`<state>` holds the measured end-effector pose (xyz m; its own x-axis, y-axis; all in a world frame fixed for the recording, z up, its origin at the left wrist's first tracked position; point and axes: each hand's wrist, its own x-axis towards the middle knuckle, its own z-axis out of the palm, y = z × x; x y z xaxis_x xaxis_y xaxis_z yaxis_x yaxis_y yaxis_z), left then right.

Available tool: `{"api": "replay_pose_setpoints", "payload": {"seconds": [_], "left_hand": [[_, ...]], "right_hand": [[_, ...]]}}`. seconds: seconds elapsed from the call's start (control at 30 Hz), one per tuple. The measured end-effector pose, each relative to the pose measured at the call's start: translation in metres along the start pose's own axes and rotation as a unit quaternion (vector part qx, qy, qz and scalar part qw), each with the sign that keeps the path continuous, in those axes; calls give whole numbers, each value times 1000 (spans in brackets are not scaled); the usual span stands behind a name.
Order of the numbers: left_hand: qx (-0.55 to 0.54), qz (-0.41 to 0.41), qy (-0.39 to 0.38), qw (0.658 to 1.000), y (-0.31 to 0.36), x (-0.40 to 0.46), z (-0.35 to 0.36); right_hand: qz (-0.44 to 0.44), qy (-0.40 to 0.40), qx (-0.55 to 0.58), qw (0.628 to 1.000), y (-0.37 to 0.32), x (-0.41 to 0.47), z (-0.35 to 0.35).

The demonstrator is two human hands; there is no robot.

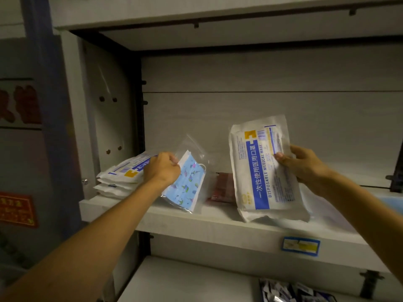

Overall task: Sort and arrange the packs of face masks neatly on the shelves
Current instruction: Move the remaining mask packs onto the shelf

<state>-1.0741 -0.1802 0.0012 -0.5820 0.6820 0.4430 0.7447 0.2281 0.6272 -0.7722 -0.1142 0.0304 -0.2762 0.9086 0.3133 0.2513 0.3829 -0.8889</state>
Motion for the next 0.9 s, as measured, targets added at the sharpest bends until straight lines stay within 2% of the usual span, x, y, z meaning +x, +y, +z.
{"api": "replay_pose_setpoints", "payload": {"seconds": [0.2,0.4,0.67,0.9], "left_hand": [[104,18,-17,994,5,10,7],[237,53,9,970,10,10,14],[259,98,39,960,3,11,6],[277,115,69,951,-32,30,-32]], "right_hand": [[-12,-14,-3,1000,-3,12,-4],[-20,-45,-8,999,1,15,-7],[9,-58,46,997,-4,27,7],[44,-54,106,992,-19,49,60]]}}
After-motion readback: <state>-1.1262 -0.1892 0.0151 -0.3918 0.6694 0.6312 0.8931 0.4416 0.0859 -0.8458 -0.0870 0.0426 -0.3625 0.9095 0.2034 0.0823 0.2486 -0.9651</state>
